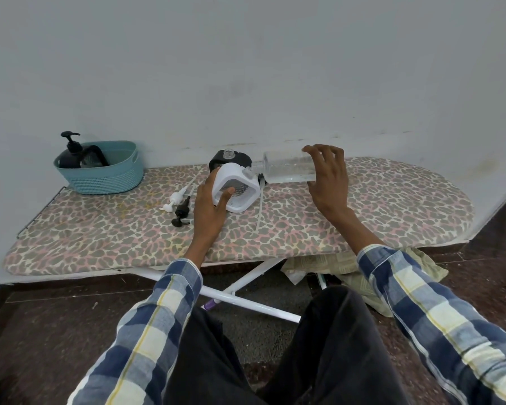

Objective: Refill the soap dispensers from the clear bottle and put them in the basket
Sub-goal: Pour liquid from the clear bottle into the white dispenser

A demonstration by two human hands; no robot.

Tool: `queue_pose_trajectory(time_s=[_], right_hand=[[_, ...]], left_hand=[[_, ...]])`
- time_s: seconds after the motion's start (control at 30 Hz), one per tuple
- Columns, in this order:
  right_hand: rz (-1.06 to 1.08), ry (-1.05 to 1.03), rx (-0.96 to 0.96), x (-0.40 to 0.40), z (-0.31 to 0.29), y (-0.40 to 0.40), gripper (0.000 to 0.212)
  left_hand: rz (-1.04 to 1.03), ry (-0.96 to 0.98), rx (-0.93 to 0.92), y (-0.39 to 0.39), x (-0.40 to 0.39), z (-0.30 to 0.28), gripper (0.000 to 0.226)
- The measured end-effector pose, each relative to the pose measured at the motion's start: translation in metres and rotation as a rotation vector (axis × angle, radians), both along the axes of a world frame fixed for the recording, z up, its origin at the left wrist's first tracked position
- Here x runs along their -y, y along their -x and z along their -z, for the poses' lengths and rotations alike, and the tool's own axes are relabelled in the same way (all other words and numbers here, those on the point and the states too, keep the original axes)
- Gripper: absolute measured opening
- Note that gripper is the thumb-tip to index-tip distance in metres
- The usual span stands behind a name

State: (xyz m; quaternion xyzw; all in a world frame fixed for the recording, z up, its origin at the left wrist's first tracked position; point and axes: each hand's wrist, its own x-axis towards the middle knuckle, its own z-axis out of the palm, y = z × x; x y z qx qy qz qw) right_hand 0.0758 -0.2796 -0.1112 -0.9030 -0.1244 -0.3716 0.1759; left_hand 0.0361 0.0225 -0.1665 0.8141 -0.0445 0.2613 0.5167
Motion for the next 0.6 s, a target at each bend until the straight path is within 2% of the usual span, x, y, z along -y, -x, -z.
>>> queue_pose_trajectory(time_s=[0.6], right_hand=[[-0.005, 0.014, 0.010, 0.0011, -0.0018, -0.0009, 0.082]], left_hand=[[-0.015, -0.022, -0.009, -0.0011, -0.0011, 0.0026, 0.060]])
